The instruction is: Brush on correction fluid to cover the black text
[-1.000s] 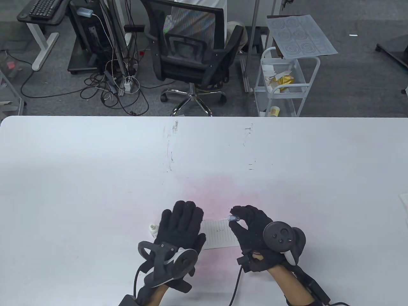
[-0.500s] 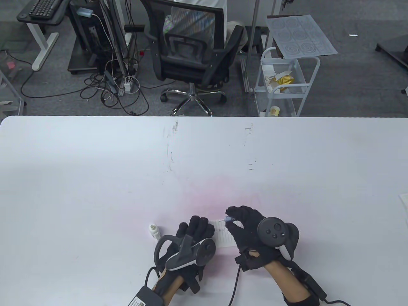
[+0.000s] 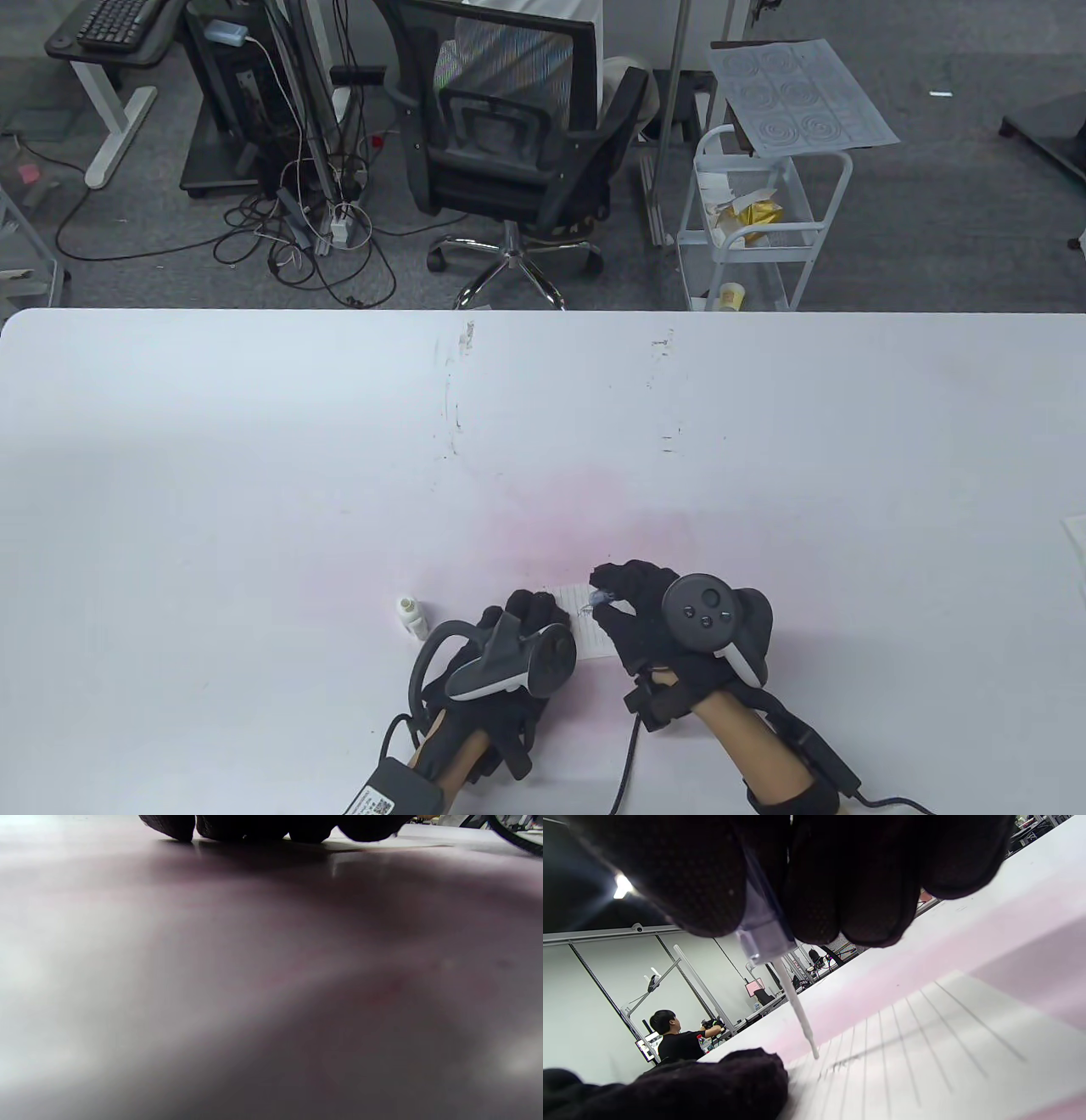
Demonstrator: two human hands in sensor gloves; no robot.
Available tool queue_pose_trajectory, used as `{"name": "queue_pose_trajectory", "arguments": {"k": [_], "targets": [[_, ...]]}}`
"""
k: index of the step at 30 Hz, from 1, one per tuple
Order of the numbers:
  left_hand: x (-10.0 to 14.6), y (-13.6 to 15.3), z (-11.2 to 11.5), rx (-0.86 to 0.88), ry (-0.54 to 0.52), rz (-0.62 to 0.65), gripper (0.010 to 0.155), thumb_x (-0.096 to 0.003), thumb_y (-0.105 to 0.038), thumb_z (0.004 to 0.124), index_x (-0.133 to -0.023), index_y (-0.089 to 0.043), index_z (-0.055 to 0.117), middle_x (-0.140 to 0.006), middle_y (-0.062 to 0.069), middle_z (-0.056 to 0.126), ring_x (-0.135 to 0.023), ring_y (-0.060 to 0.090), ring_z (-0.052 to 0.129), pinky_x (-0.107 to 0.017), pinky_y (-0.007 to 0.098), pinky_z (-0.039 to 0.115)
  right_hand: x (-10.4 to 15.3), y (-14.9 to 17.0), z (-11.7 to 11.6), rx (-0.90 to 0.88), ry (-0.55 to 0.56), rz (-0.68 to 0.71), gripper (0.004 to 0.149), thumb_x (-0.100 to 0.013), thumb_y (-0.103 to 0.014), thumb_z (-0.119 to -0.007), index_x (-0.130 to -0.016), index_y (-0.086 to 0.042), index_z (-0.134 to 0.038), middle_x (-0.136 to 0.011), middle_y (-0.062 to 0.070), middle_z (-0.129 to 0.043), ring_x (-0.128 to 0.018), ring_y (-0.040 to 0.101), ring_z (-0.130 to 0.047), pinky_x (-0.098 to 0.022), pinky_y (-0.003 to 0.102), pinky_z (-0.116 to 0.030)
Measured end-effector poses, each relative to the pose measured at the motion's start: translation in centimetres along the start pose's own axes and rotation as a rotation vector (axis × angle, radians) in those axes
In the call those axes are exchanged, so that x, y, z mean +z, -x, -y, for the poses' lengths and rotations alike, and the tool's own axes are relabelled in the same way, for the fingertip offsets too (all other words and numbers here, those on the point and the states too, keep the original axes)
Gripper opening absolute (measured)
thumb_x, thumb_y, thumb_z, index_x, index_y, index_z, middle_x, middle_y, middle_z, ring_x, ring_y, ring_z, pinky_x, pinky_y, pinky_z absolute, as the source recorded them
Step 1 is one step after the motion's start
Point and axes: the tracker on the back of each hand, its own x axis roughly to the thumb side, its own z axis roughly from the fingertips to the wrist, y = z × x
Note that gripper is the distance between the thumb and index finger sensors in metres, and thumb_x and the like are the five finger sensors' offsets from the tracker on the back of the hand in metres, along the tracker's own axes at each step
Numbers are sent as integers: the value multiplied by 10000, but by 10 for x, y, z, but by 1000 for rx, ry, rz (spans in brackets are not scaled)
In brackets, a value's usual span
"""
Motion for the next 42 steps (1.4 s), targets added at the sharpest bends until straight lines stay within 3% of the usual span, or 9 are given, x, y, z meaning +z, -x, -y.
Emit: {"name": "queue_pose_trajectory", "arguments": {"k": [23, 42], "targets": [[0, -1, 0, -1, 18, -3, 635, -496, -439, 587, -1069, -278, 366, -1172, 51, 303, -1127, 305, 390, -825, 472, 465, 0, 4, 1, 113, 0, -34, 465, -330, -385, -892, -772, -245, -855, -732, 54, -885, -593, 348, -968, -516, 561, -739], [0, -1, 0, -1, 25, -5, 636, -497, -439, 587, -1070, -278, 360, -1172, 49, 298, -1128, 305, 383, -826, 472, 461, 1, -3, -10, 66, -38, 10, 472, -330, -396, -893, -772, -235, -858, -721, 52, -893, -584, 342, -977, -509, 558, -749]]}}
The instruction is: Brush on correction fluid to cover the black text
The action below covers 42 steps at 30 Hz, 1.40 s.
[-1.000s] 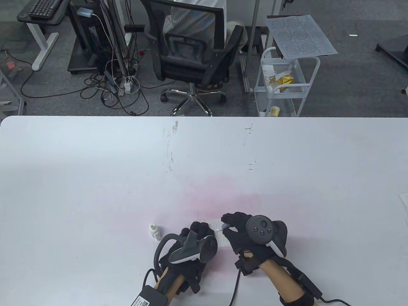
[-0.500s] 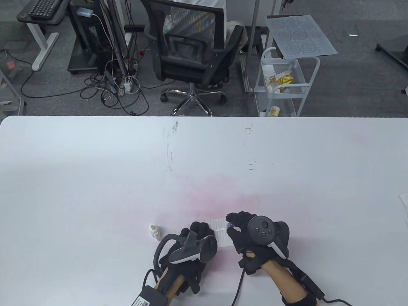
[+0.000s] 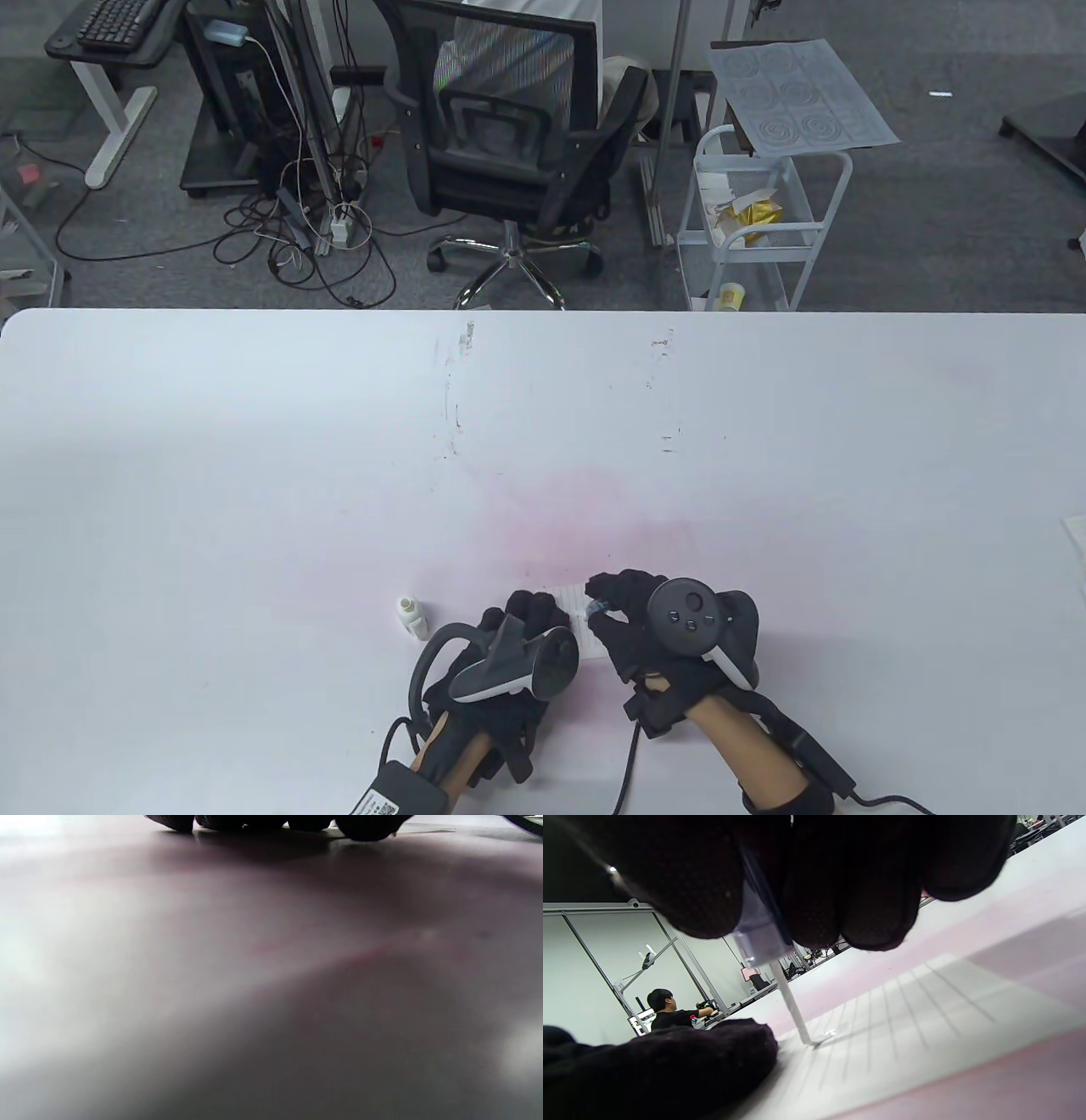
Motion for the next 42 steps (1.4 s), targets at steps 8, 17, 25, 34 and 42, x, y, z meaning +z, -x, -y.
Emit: {"name": "queue_pose_trajectory", "arguments": {"k": [8, 17, 25, 34, 42], "targets": [[0, 0, 0, 0, 0, 0, 636, -496, -438, 587, -1069, -279, 360, -1172, 49, 298, -1127, 305, 385, -825, 472, 460, 0, -1, -2, -1, -3, 18, 473, -328, -395, -895, -771, -235, -858, -721, 53, -894, -586, 342, -978, -511, 559, -748], [0, 0, 0, 0, 0, 0, 637, -496, -438, 587, -1069, -279, 358, -1172, 48, 295, -1127, 306, 382, -825, 472, 459, 3, 7, 10, 53, 23, -49, 470, -322, -397, -897, -759, -227, -871, -706, 55, -904, -569, 342, -983, -504, 557, -751], [0, 0, 0, 0, 0, 0, 638, -497, -437, 587, -1070, -278, 355, -1173, 49, 290, -1128, 304, 378, -827, 471, 456, 4, 5, 14, 20, 75, -41, 471, -324, -399, -897, -762, -229, -869, -706, 52, -904, -569, 339, -985, -503, 555, -753], [0, 0, 0, 0, 0, 0, 637, -498, -437, 586, -1070, -279, 353, -1173, 49, 288, -1128, 304, 376, -826, 472, 454, 0, 4, 2, -4, 33, -2, 473, -328, -396, -897, -770, -229, -865, -714, 52, -901, -579, 341, -984, -507, 557, -751], [0, 0, 0, 0, 0, 0, 638, -498, -437, 586, -1069, -281, 351, -1173, 49, 285, -1129, 303, 374, -827, 472, 453, 1, 9, 10, 75, 62, -53, 472, -323, -391, -901, -763, -225, -872, -706, 55, -907, -570, 345, -985, -504, 558, -752]]}}
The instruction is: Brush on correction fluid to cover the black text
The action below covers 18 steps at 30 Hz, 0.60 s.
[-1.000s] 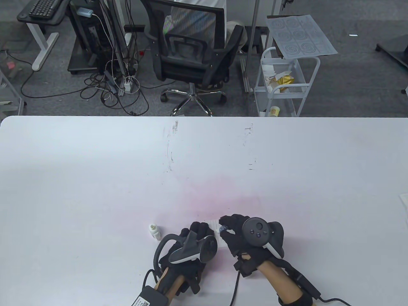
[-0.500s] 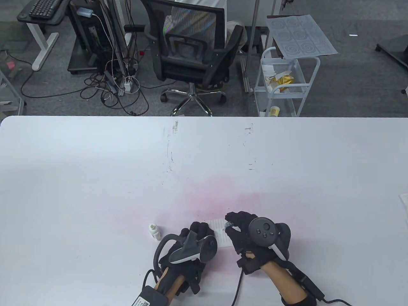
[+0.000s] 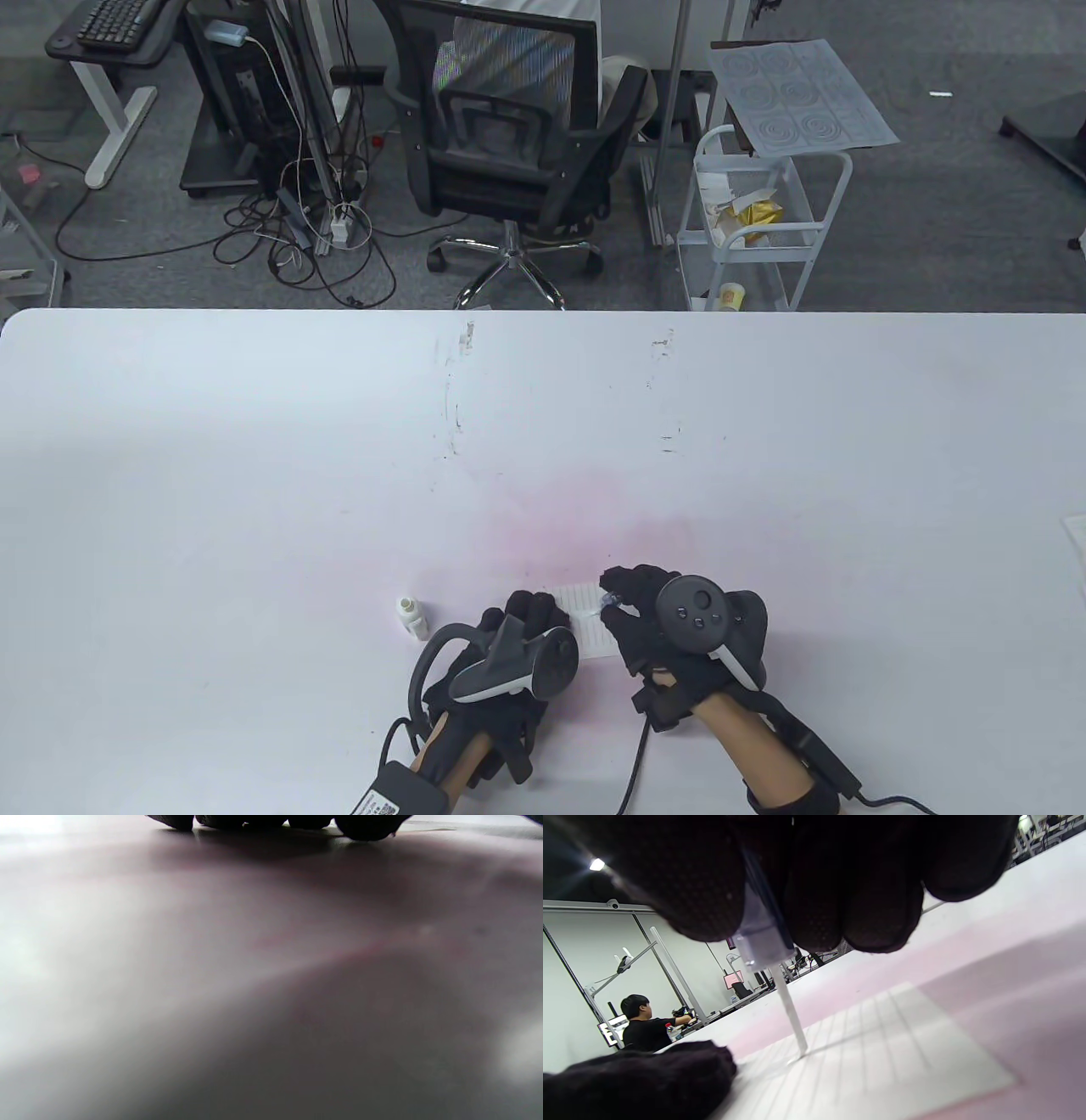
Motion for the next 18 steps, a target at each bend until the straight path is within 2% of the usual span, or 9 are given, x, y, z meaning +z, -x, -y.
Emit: {"name": "queue_pose_trajectory", "arguments": {"k": [5, 9, 13, 18], "targets": [[0, 0, 0, 0, 0, 0, 639, -498, -436, 586, -1070, -279, 350, -1173, 48, 285, -1128, 306, 373, -826, 474, 452, 1, -2, 3, -58, 35, 31, 472, -325, -398, -898, -764, -228, -870, -706, 52, -907, -569, 338, -989, -502, 555, -755], [0, 0, 0, 0, 0, 0, 639, -498, -437, 586, -1070, -280, 348, -1173, 48, 285, -1129, 306, 372, -826, 474, 452, 1, -6, -2, -99, 29, 68, 475, -328, -398, -897, -771, -232, -864, -712, 49, -904, -578, 337, -987, -506, 555, -754], [0, 0, 0, 0, 0, 0, 639, -498, -437, 585, -1070, -280, 347, -1173, 47, 283, -1129, 304, 370, -826, 474, 451, 0, -6, -8, -66, -20, 57, 476, -328, -398, -898, -771, -228, -866, -712, 51, -905, -580, 341, -986, -505, 557, -753], [0, 0, 0, 0, 0, 0, 640, -498, -437, 586, -1070, -281, 346, -1173, 46, 285, -1129, 305, 371, -825, 475, 451, 1, 0, -1, -9, -4, 11, 473, -323, -393, -902, -764, -224, -873, -706, 55, -910, -573, 344, -987, -504, 558, -753]]}}
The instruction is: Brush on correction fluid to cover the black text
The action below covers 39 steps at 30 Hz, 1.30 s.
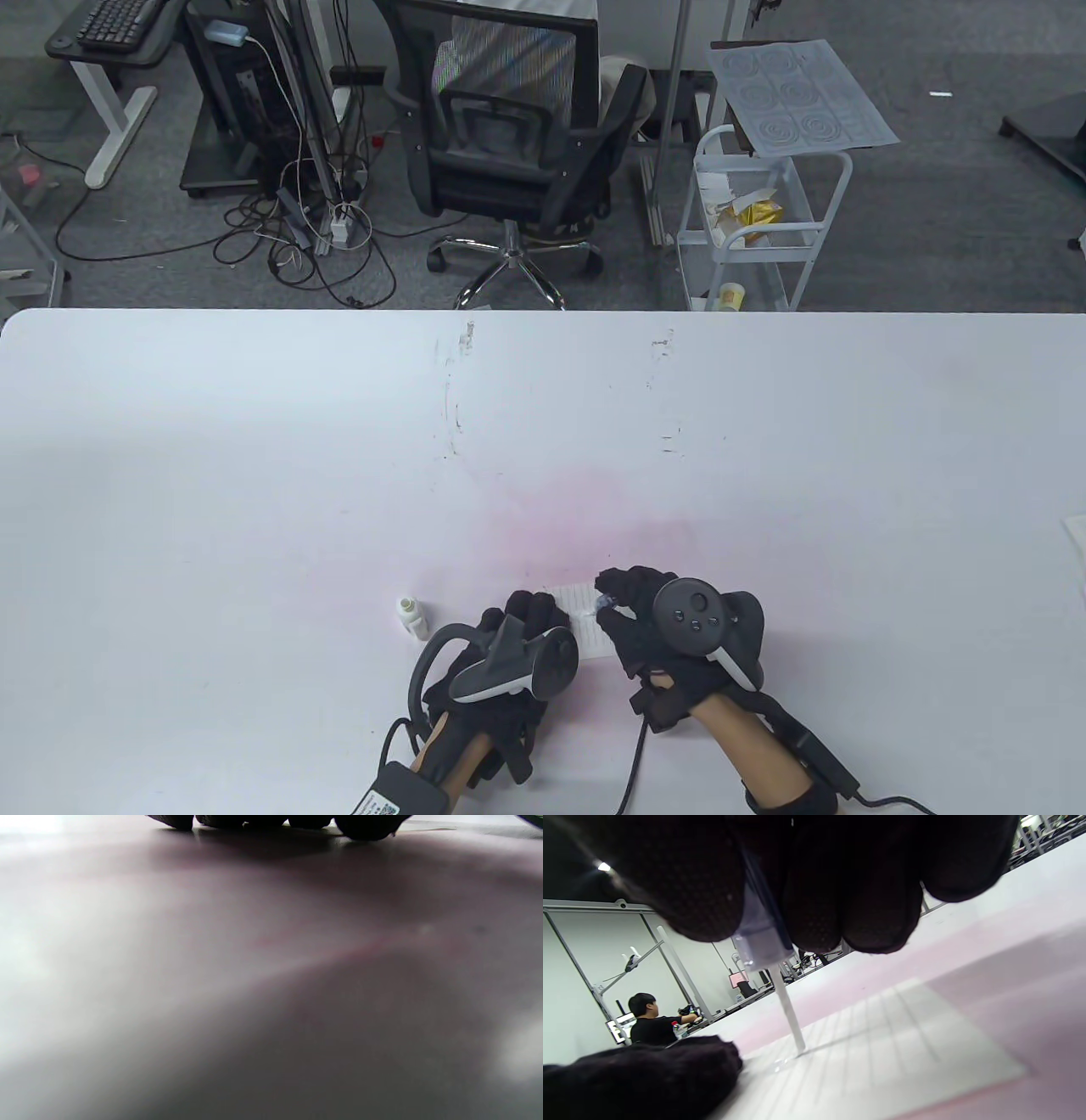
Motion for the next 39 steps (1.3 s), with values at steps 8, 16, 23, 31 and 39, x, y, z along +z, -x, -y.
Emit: {"name": "queue_pose_trajectory", "arguments": {"k": [8, 16, 23, 31, 39], "targets": [[1, 0, 1, 1, 6, -2, 640, -498, -437, 586, -1070, -281, 345, -1173, 48, 281, -1130, 304, 368, -827, 474, 449, 1, 1, 1, 1, 1, 7, 473, -323, -397, -901, -763, -224, -874, -701, 54, -913, -569, 338, -991, -501, 555, -757], [1, 0, 1, 1, 6, -2, 641, -498, -437, 587, -1070, -281, 345, -1174, 48, 280, -1130, 304, 368, -826, 476, 448, 3, 2, 8, -38, 31, 1, 474, -321, -399, -903, -760, -222, -877, -697, 55, -916, -562, 337, -994, -498, 554, -760], [1, 0, 1, 1, 7, -2, 642, -499, -438, 586, -1071, -280, 340, -1174, 47, 276, -1130, 305, 364, -827, 476, 445, 1, 3, 1, -27, 2, 6, 475, -324, -401, -902, -763, -221, -875, -697, 54, -916, -566, 339, -993, -499, 555, -759], [1, 0, 1, 2, 9, -2, 644, -498, -437, 585, -1072, -280, 339, -1175, 49, 273, -1132, 303, 362, -828, 478, 442, 5, 1, 13, -84, 88, 34, 476, -327, -404, -900, -767, -224, -871, -702, 50, -913, -571, 337, -992, -502, 554, -757], [1, 0, 2, 2, 12, -1, 644, -500, -438, 582, -1072, -283, 332, -1176, 47, 267, -1133, 303, 356, -831, 477, 437, 15, 2, 29, -107, 196, 95, 481, -333, -412, -894, -776, -227, -858, -711, 45, -904, -582, 332, -988, -511, 553, -754]]}}
